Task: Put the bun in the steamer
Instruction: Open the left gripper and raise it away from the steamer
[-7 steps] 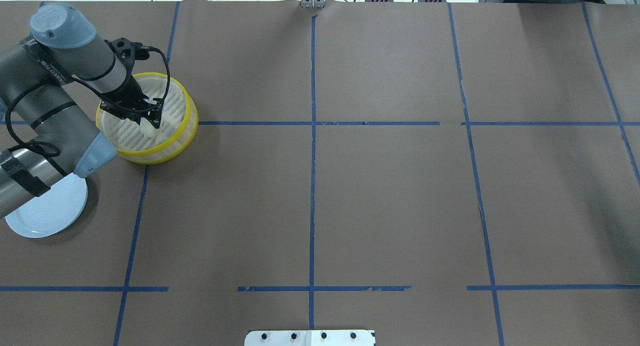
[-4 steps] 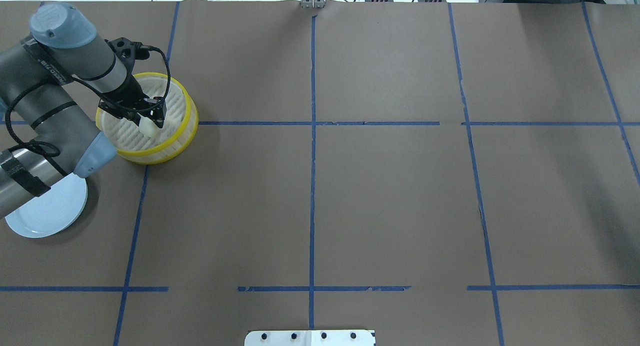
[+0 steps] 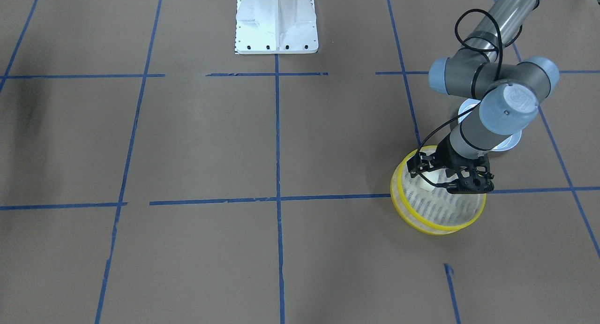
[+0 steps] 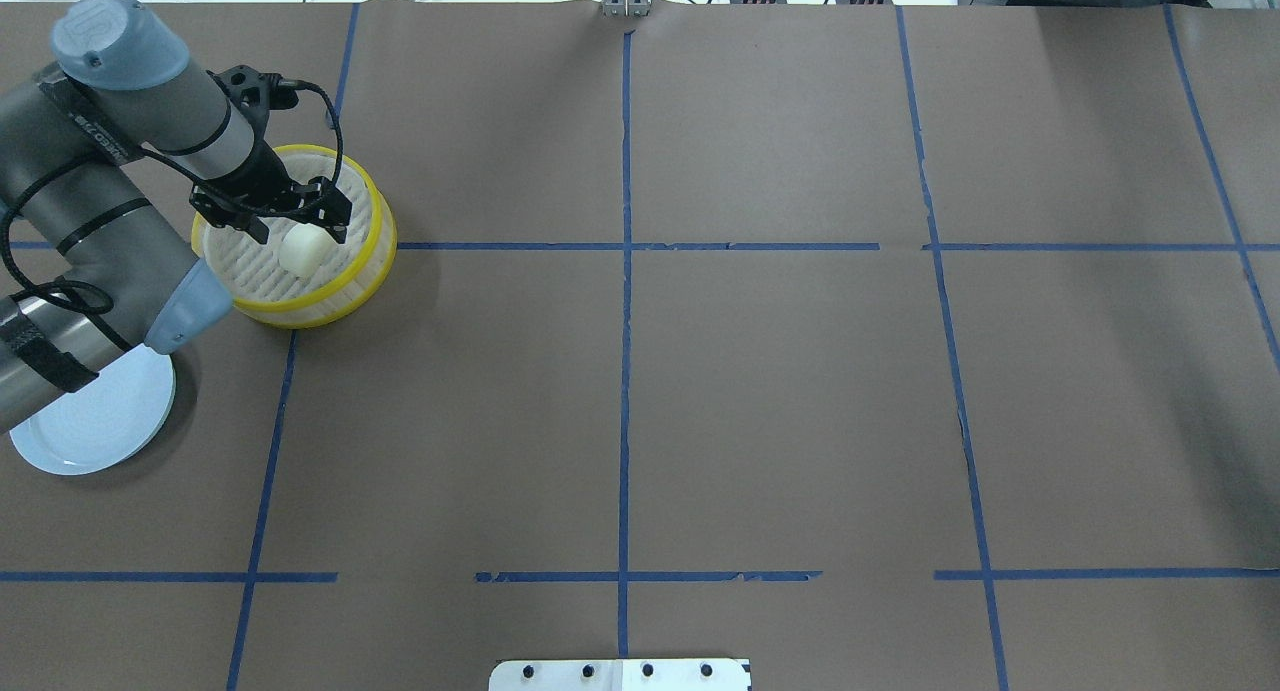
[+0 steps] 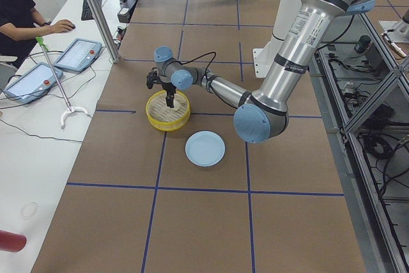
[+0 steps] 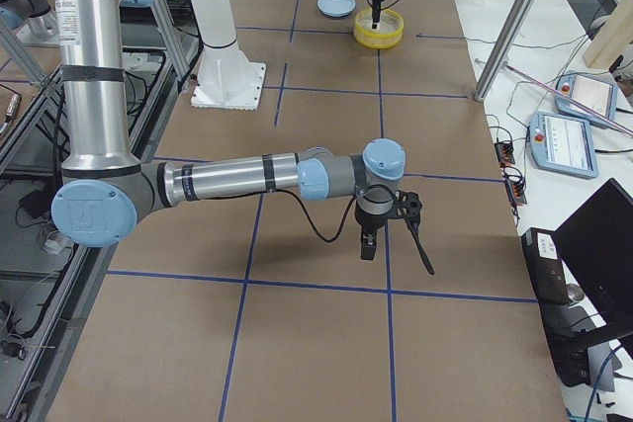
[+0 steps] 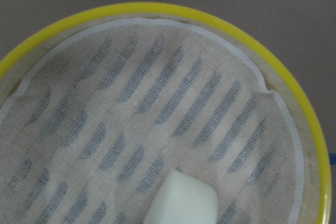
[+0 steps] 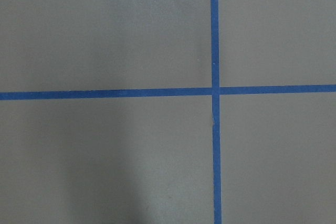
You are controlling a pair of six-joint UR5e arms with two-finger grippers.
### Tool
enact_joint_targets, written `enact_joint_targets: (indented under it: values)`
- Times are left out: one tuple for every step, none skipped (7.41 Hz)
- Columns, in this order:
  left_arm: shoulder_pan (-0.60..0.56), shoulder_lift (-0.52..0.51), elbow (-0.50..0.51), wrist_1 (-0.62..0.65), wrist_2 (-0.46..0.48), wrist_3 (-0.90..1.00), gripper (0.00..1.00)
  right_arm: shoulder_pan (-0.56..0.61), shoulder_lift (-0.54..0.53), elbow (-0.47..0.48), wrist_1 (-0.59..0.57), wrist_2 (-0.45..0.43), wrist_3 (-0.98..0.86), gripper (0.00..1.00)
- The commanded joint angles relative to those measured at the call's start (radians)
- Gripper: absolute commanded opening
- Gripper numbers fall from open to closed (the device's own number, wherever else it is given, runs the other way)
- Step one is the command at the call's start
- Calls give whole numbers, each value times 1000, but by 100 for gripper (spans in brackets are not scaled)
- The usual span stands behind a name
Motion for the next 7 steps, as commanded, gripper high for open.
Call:
enact_joint_targets:
  values:
    - [-94, 9, -140, 36, -1, 9, 100, 0, 0, 0, 0, 0, 0, 100]
    - [-121, 33, -232, 113, -1, 31, 100, 0, 0, 0, 0, 0, -2, 100]
    - [-194, 43, -286, 172, -1, 205, 100, 0, 0, 0, 0, 0, 0, 100]
    - [-292, 75, -310, 215, -16, 382, 100, 0, 0, 0, 0, 0, 0, 100]
    - [-340, 104, -302, 225, -24, 508, 100, 0, 0, 0, 0, 0, 0, 100]
    - [-410, 150, -299, 222, -24, 584, 100, 0, 0, 0, 0, 0, 0, 100]
    - [-435, 217, -290, 205, -13, 708, 100, 0, 0, 0, 0, 0, 0, 100]
